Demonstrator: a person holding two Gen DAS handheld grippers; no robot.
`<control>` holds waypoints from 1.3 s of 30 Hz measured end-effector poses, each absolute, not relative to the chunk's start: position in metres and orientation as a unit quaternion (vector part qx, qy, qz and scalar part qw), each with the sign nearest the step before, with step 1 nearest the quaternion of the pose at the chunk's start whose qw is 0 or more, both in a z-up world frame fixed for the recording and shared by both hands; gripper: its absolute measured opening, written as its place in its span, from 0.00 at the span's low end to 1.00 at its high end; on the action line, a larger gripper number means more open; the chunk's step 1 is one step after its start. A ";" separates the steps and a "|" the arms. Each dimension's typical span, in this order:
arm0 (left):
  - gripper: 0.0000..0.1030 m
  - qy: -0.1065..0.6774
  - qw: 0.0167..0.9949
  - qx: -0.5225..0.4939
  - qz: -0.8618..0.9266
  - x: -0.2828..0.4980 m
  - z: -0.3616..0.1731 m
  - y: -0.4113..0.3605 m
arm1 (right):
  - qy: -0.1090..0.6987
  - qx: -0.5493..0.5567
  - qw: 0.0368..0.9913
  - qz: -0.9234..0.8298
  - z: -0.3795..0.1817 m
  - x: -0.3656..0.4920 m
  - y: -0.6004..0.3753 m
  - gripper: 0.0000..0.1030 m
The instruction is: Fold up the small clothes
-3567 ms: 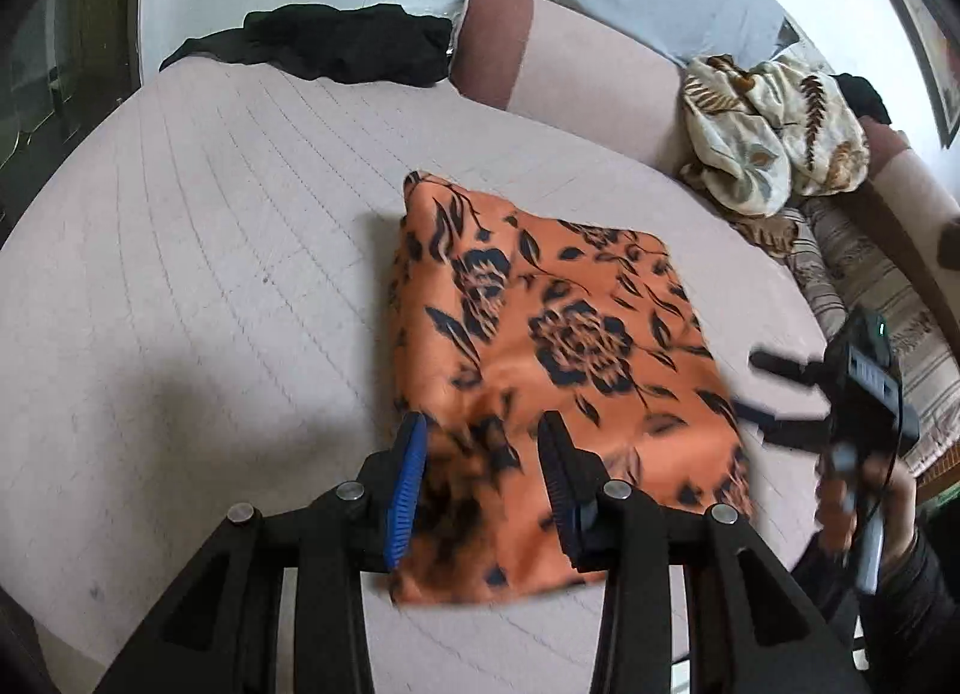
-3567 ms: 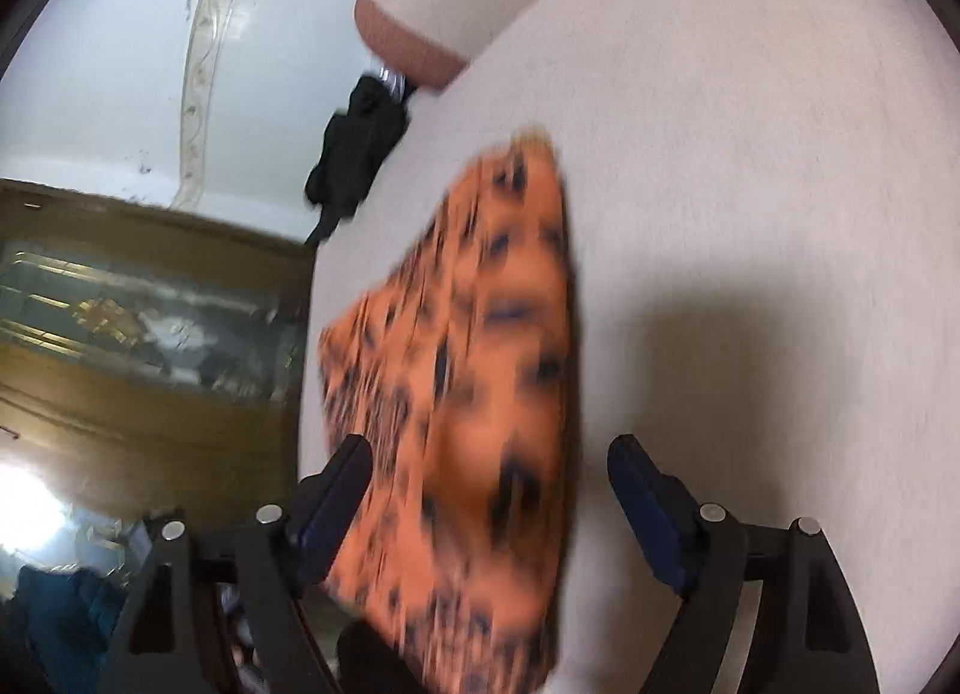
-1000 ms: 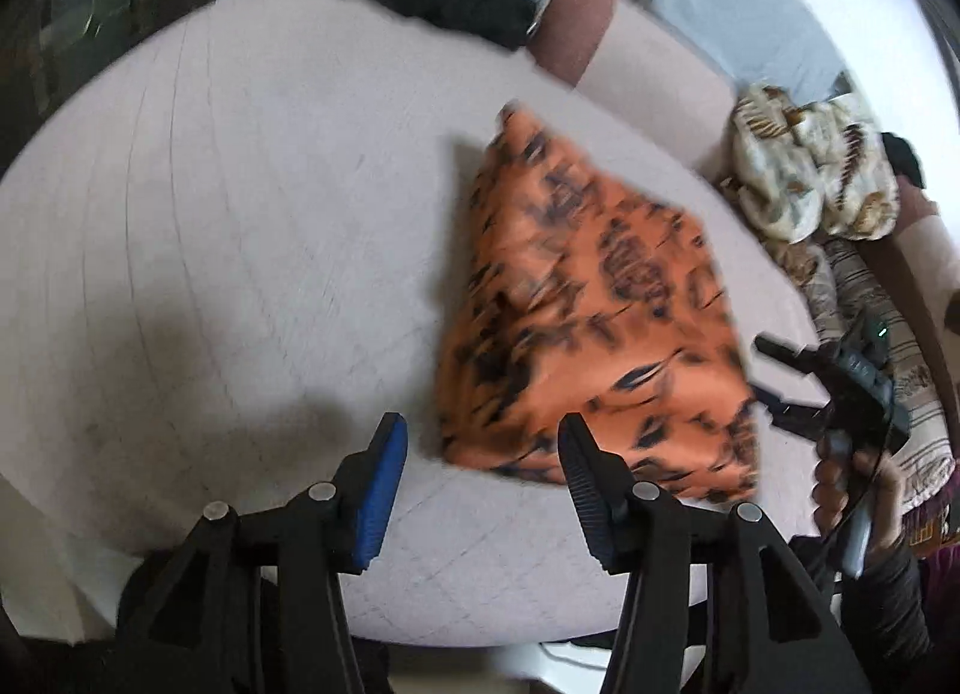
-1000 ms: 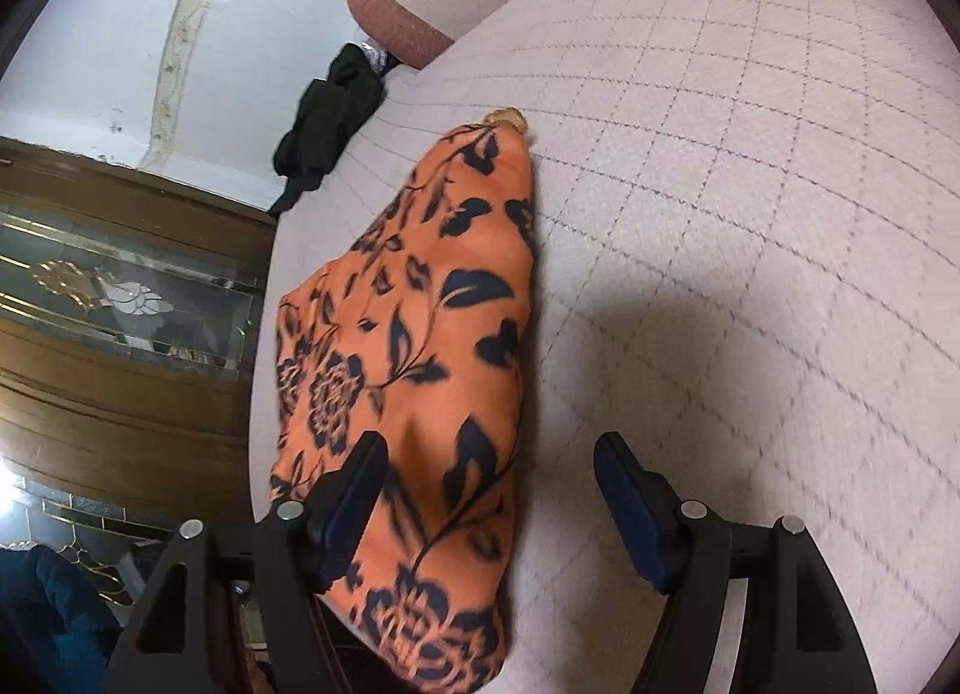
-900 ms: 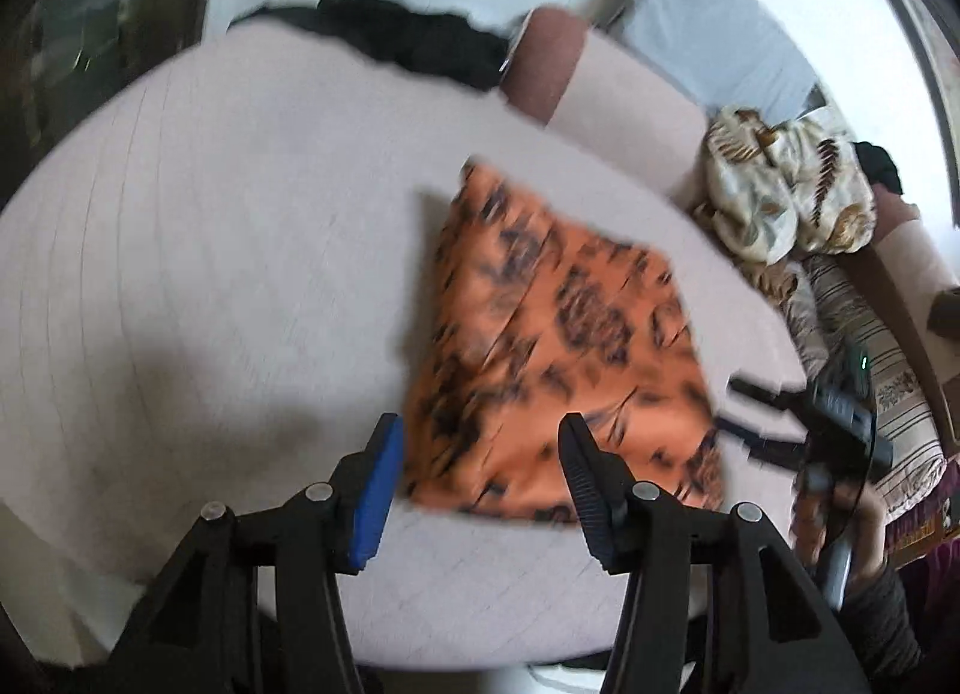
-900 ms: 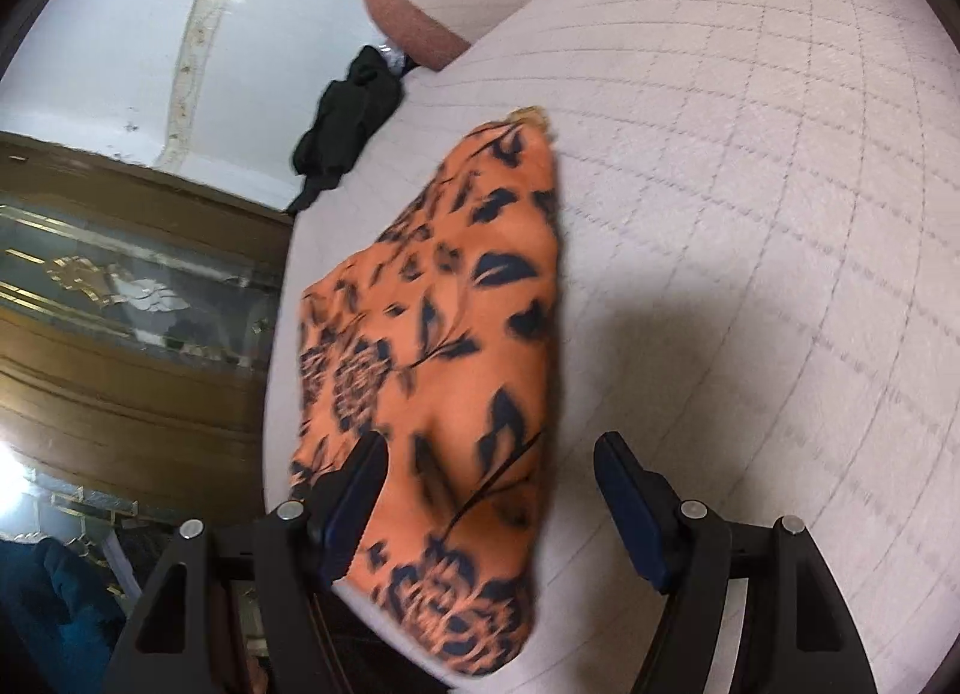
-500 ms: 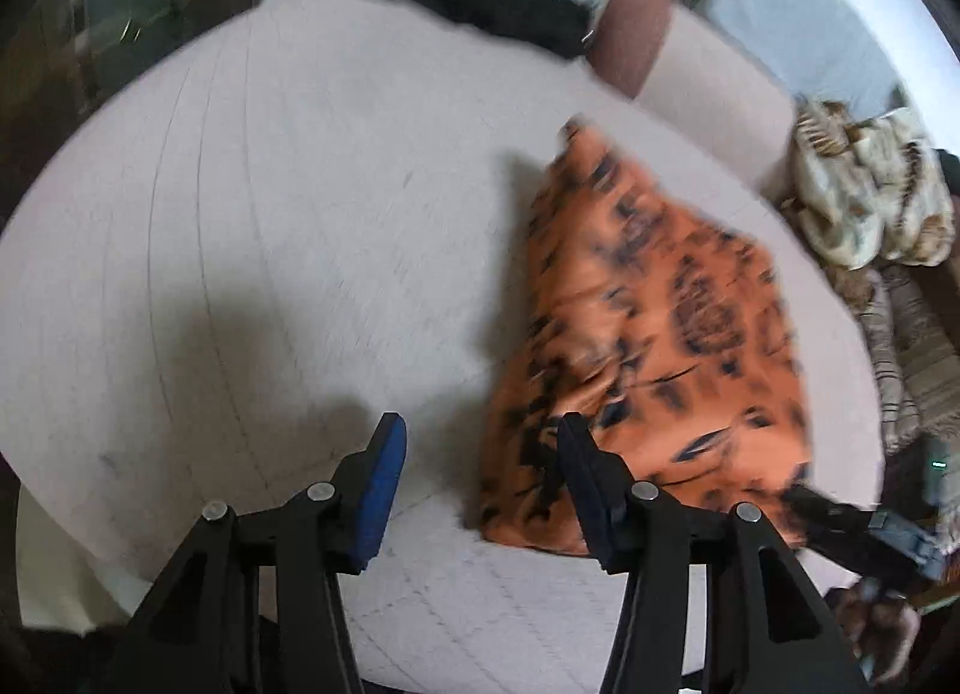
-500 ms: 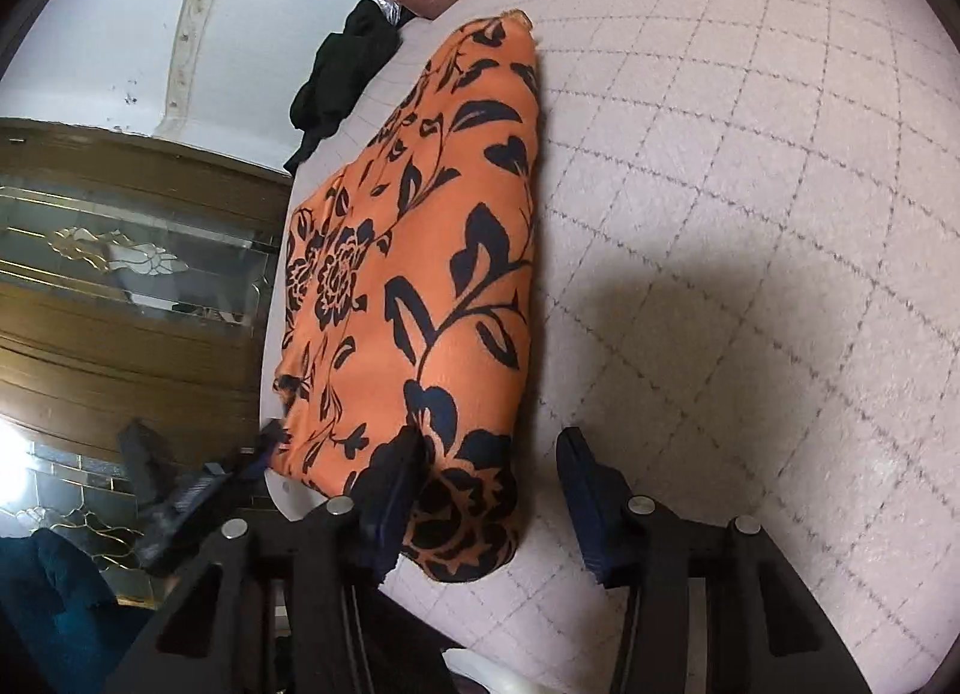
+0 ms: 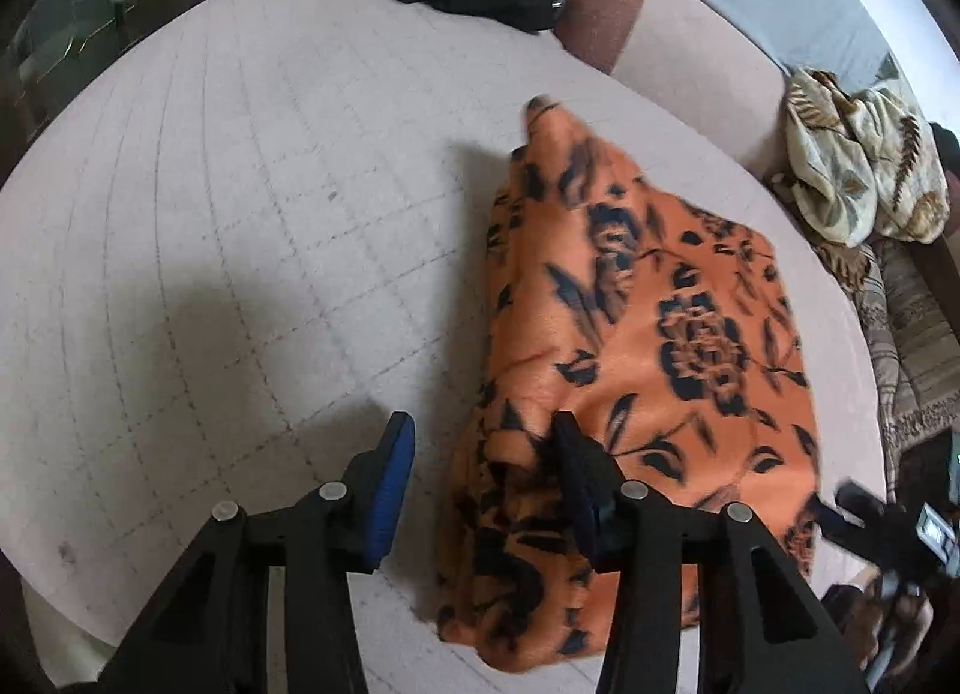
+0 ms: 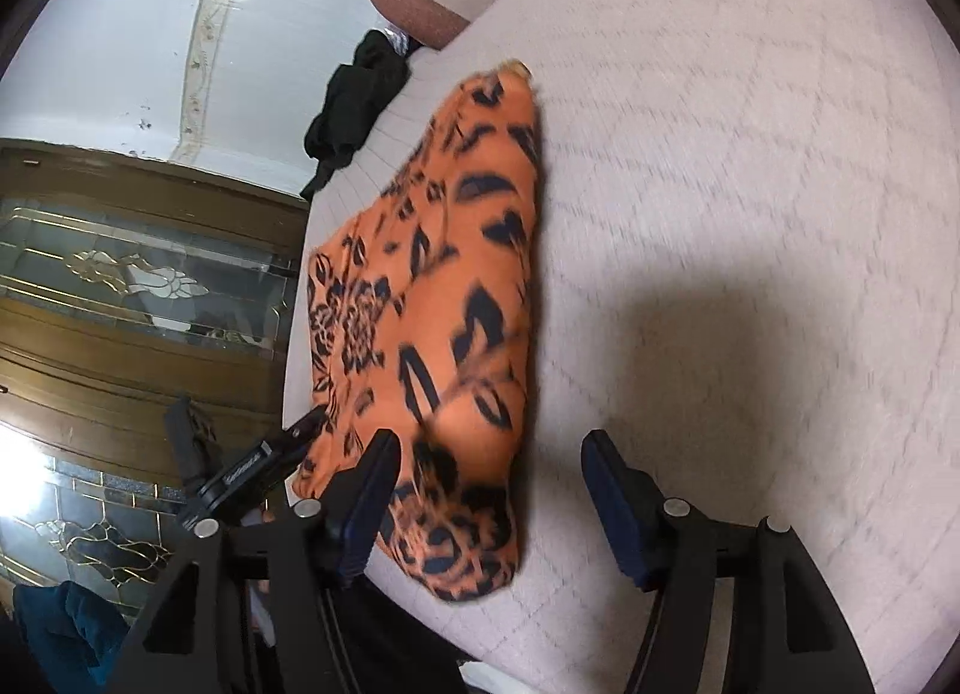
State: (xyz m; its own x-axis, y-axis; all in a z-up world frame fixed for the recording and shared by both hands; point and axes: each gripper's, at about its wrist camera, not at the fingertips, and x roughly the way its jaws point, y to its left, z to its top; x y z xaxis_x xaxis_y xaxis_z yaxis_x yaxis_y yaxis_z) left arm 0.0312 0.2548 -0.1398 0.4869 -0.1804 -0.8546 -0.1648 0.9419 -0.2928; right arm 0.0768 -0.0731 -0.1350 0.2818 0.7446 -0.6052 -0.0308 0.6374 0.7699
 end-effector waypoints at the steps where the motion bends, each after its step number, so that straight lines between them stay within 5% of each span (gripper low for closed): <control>1: 0.46 0.497 0.851 -0.169 -0.013 0.034 -0.132 0.253 | 0.535 0.331 0.730 0.268 -0.133 0.083 -0.073 0.65; 5: 0.52 0.474 0.861 -0.173 -0.064 0.055 -0.115 0.256 | 0.528 0.353 0.722 0.275 -0.133 0.115 -0.065 0.65; 10: 0.53 0.543 0.816 -0.189 -0.067 0.086 -0.174 0.273 | 0.538 0.378 0.704 0.268 -0.154 0.151 -0.051 0.65; 11: 0.52 0.533 0.817 -0.208 -0.069 0.084 -0.176 0.278 | 0.549 0.371 0.700 0.267 -0.160 0.155 -0.046 0.62; 12: 0.42 0.528 0.820 -0.210 -0.073 0.081 -0.171 0.278 | 0.555 0.351 0.704 0.270 -0.162 0.156 -0.039 0.46; 15: 0.42 0.522 0.829 -0.190 -0.069 0.074 -0.159 0.275 | 0.553 0.326 0.715 0.275 -0.156 0.156 -0.031 0.45; 16: 0.44 0.518 0.831 -0.193 -0.072 0.071 -0.157 0.276 | 0.553 0.329 0.715 0.274 -0.155 0.156 -0.030 0.47; 18: 0.65 0.515 0.826 -0.207 -0.097 0.068 -0.157 0.282 | 0.550 0.341 0.712 0.271 -0.151 0.155 -0.030 0.61; 20: 0.66 0.530 0.816 -0.205 -0.102 0.068 -0.164 0.289 | 0.543 0.350 0.711 0.279 -0.149 0.151 -0.027 0.71; 22: 0.66 0.522 0.820 -0.207 -0.114 0.067 -0.170 0.292 | 0.555 0.335 0.707 0.282 -0.154 0.150 -0.017 0.70; 23: 0.60 0.523 0.819 -0.206 -0.114 0.067 -0.169 0.294 | 0.564 0.319 0.705 0.288 -0.158 0.150 -0.006 0.67; 24: 0.38 0.525 0.817 -0.207 -0.118 0.067 -0.167 0.294 | 0.562 0.306 0.711 0.291 -0.157 0.150 -0.003 0.57; 25: 0.35 0.530 0.810 -0.215 -0.129 0.066 -0.166 0.295 | 0.563 0.294 0.715 0.293 -0.157 0.151 0.003 0.50; 27: 0.32 0.531 0.807 -0.225 -0.131 0.065 -0.165 0.300 | 0.563 0.289 0.717 0.295 -0.153 0.152 0.006 0.37; 29: 0.28 0.528 0.806 -0.233 -0.132 0.063 -0.162 0.303 | 0.557 0.275 0.723 0.301 -0.142 0.151 0.006 0.34; 39: 0.26 0.460 0.850 -0.198 -0.165 0.070 -0.092 0.234 | 0.481 0.244 0.787 0.300 -0.061 0.171 -0.062 0.33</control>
